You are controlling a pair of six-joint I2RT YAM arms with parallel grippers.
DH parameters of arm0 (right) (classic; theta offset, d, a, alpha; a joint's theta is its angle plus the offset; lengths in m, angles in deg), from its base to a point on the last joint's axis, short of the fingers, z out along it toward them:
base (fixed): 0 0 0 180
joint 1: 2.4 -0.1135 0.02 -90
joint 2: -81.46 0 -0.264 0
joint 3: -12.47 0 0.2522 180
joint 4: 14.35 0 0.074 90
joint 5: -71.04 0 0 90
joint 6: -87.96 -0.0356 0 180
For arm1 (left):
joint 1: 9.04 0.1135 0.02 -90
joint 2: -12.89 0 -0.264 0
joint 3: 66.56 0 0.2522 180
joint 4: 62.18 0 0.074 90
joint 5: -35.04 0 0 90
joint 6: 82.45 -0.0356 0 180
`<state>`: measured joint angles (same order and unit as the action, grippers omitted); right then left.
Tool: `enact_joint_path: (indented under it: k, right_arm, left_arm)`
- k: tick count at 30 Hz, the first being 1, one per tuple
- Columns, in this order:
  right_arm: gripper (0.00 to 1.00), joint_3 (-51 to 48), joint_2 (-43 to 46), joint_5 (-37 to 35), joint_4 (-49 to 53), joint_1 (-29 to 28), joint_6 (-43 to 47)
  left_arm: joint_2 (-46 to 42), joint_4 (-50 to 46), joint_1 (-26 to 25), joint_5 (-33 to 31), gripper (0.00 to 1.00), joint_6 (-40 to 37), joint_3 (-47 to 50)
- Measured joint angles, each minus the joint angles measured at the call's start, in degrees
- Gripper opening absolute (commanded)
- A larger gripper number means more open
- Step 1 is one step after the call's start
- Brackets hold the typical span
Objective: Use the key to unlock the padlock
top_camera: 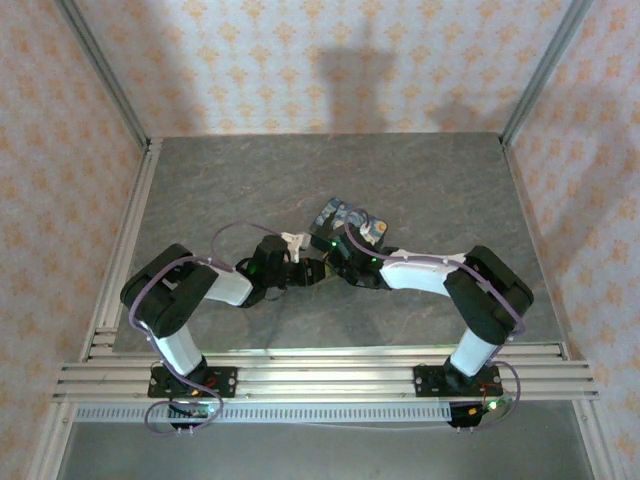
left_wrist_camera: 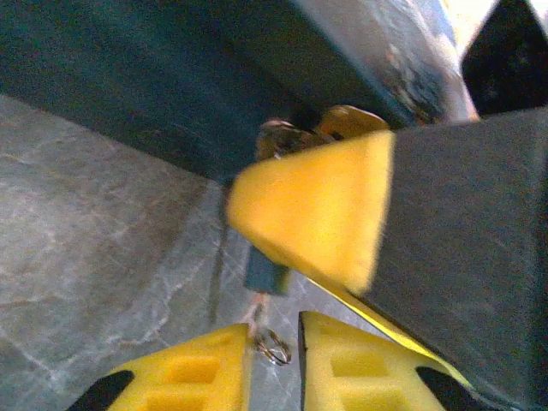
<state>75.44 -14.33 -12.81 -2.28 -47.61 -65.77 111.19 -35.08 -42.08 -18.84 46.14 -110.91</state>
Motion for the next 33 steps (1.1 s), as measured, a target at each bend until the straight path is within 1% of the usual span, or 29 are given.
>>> enact_joint_path:
  k: [1,2,6,12,17,20,27,33]
  right_arm:
    - [0.0,0.0,0.02,-0.33,-0.04,0.04,-0.17]
    - [0.0,-0.04,0.02,-0.5,-0.09,0.22,-0.33]
    - [0.0,-0.31,0.15,-1.07,-0.11,0.26,-0.83]
    - [0.0,-1.11,0.87,-1.27,-0.57,0.26,-1.86]
    - [0.0,-1.66,1.29,-1.22,-1.25,0.26,-3.19]
    - [0.0,-1.88,1.4,-1.01,-1.46,0.26,-3.78]
    - [0.0,-2.19,1.46,0.04,-2.71,0.26,-5.11]
    - [0.0,-2.32,1.6,0.55,-3.54,0.26,-5.95]
  left_arm:
    - [-0.5,-0.66,0.02,0.28,0.41,-0.07,0.07]
    - [-1.05,-1.05,0.02,0.46,0.43,-0.26,0.11]
    - [-3.3,-1.62,0.24,0.74,0.44,0.44,0.94]
    - [-4.28,1.9,2.71,1.86,0.36,4.83,5.22]
    - [-2.29,7.61,2.78,3.76,0.35,8.22,5.92]
    - [-0.46,11.3,2.78,4.35,0.32,9.7,5.9]
    - [0.35,14.1,2.78,5.03,0.27,10.05,5.84]
    - [0.76,14.64,2.78,5.16,0.27,10.05,5.55]
